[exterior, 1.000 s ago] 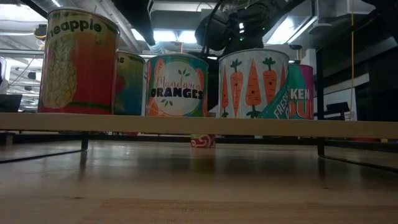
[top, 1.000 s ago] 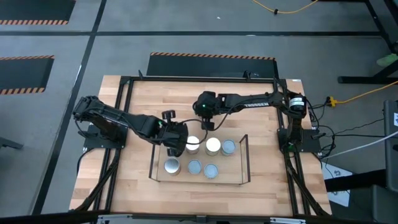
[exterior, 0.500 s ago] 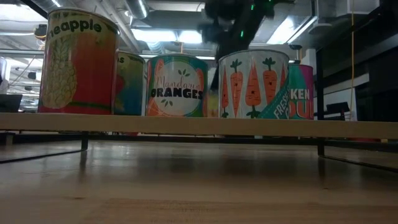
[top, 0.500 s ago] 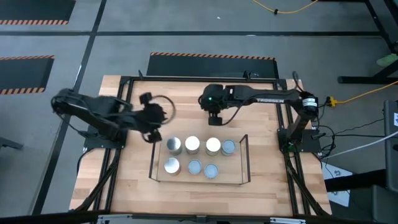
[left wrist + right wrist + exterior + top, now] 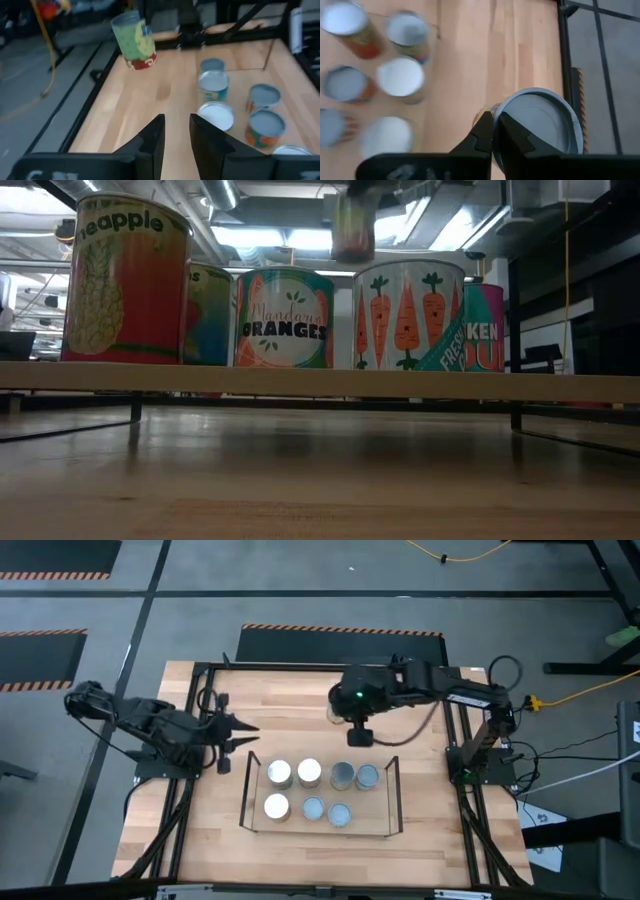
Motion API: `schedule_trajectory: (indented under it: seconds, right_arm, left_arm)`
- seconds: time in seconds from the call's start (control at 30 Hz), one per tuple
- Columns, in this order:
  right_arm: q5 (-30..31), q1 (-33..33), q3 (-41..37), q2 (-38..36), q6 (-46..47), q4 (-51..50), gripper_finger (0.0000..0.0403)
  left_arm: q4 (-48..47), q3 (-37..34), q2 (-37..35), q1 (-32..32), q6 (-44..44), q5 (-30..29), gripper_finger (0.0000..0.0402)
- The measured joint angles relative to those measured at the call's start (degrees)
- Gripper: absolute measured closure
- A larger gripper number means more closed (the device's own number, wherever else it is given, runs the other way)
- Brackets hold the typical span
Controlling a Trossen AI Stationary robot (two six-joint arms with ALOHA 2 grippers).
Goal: Pick and place cans onto a shelf
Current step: Put the green yellow canned spaghetti sauce on the shelf
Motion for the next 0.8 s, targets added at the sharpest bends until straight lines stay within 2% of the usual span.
schedule_trajectory:
  seconds: [0.17, 0.33, 0.67, 0.8]
  right_arm:
    - [0.0, 4.7, 7.1, 0.0, 6.9, -5.3, 0.0386]
    - [-0.1, 10.8, 8.5, 0.0, 14.7, -9.0, 0.0386]
    - [0.2, 23.4, 8.5, 0.4, 29.5, -8.9, 0.0386]
    - [4.6, 27.8, 6.2, 0.3, 34.2, -8.4, 0.0386]
  left_arm:
    - [14.3, -12.2, -6.5, 0.1, 6.6, 3.6, 0.0319]
    - [23.2, -21.3, -12.9, 0.1, 11.7, 5.5, 0.0319]
    - [25.2, -32.2, -27.0, 0.1, 13.2, 5.4, 0.0319]
    - [25.3, -35.9, -33.7, 0.1, 13.2, 5.5, 0.0319]
